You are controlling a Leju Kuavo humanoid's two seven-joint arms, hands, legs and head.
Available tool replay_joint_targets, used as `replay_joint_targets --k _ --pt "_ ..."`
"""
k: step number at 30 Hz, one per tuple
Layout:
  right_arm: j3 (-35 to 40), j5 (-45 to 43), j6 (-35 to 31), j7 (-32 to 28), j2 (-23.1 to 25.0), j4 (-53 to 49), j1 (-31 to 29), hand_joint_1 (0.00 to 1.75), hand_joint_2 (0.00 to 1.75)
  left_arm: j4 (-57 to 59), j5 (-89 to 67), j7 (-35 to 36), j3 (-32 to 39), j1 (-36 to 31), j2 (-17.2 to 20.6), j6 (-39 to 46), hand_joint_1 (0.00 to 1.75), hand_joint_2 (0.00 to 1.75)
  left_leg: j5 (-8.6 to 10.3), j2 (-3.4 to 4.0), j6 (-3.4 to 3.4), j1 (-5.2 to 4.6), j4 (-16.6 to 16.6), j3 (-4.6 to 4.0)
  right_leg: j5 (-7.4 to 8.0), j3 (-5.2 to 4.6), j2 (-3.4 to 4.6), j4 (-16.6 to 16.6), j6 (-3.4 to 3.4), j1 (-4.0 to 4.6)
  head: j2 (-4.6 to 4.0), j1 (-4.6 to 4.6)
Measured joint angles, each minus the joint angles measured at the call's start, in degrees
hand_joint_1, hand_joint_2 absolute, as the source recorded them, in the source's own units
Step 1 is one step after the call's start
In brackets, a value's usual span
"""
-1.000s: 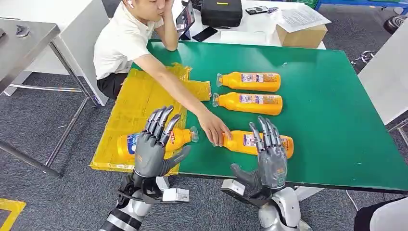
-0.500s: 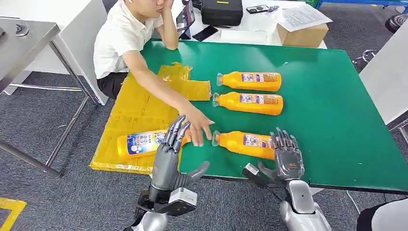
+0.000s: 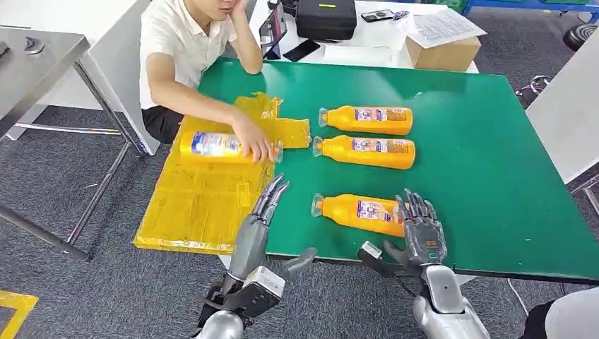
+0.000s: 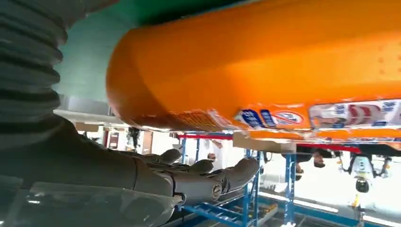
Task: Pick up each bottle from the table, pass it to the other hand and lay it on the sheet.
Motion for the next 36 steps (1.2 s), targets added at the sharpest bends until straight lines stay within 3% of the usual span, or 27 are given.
replay_joint_targets --k 3,4,5,6,10,14,22,24,29,31,36 --pt "1.1 -1.8 1.5 0.0 -0.6 1.8 -1.8 0.02 1.75 -0.1 0.6 -0.6 -0.3 0.0 0.1 0.2 0.00 1.75 0.00 0.00 0.01 0.00 0.0 0.20 0.01 0.17 0.00 0.0 0.01 0.00 0.00 0.02" --pt "1.5 -2.3 1.8 0.0 -0.7 2.7 -2.6 1.38 1.75 -0.2 0.8 -0.8 -0.4 0.0 0.1 0.2 0.00 1.75 0.00 0.00 0.01 0.00 0.0 0.28 0.01 0.24 0.01 0.0 0.01 0.00 0.00 0.02" --pt "1.7 -2.5 2.1 0.0 -0.9 3.5 -3.2 1.68 1.75 -0.2 0.9 -0.9 -0.5 0.0 0.2 0.2 0.00 1.75 0.00 0.00 0.01 0.00 0.0 0.35 0.01 0.26 0.01 0.0 0.01 0.00 0.00 0.02" --pt "1.9 -2.6 2.4 0.1 -1.0 4.2 -3.8 1.75 1.75 -0.2 1.0 -1.0 -0.5 0.0 0.2 0.2 0.00 1.75 0.00 0.00 0.02 0.00 0.0 0.43 0.01 0.27 0.01 0.0 0.01 0.00 0.00 0.02" --pt "2.6 -4.5 6.3 -0.2 -1.1 7.5 -6.0 1.75 1.75 -0.2 1.4 -1.1 -0.7 -0.1 0.3 0.2 0.00 1.75 0.00 0.07 0.02 0.00 0.0 0.51 0.07 0.42 0.07 0.0 0.00 0.00 0.00 0.02" --pt "3.2 -5.1 13.2 3.3 -1.4 12.2 -9.7 1.75 1.75 -0.3 1.8 -1.1 -1.3 -0.2 0.5 0.8 0.00 1.75 -0.08 0.29 0.10 0.01 0.0 0.87 -0.08 0.09 0.29 -0.1 -0.09 0.01 0.00 0.02" --pt "3.5 -7.2 16.3 4.8 -1.8 15.3 -12.2 1.75 1.75 -0.8 1.8 -1.0 -1.6 -0.2 1.0 1.2 0.00 1.75 -0.11 0.05 0.17 0.06 0.0 1.24 -0.08 0.65 0.14 -0.3 0.06 0.05 0.00 0.02" --pt "3.4 -10.5 17.9 1.9 -1.9 15.3 -12.2 1.75 1.75 -0.9 1.8 -0.9 -1.6 -0.2 1.1 1.1 0.00 1.75 -0.17 0.05 0.19 0.11 0.0 1.35 -0.18 0.79 0.14 -0.4 -0.02 0.08 0.00 0.04" --pt "-0.2 -30.7 26.2 -14.7 -2.3 11.9 -9.7 1.75 1.75 -0.9 7.8 -1.4 -1.6 0.1 1.3 -1.2 0.00 1.75 -0.49 0.41 0.13 0.17 0.0 1.65 -0.08 1.14 0.41 -0.6 -0.08 0.16 0.00 0.09" --pt "-0.7 -32.0 27.0 -15.3 -2.1 10.1 -8.4 1.75 1.75 -0.9 8.4 -1.6 -1.5 0.1 1.3 -1.5 0.00 1.75 -0.67 0.92 0.27 0.16 0.0 1.94 -0.08 1.27 0.80 -0.6 -0.05 0.16 0.00 0.02" --pt "-1.6 -32.9 27.9 -15.3 -2.1 7.8 -6.7 1.75 1.75 -0.9 8.9 -1.9 -1.5 0.1 1.3 -1.7 0.00 1.75 -0.82 0.91 0.16 0.26 0.0 2.26 -0.24 1.55 0.80 -0.6 0.05 0.26 0.00 0.04"
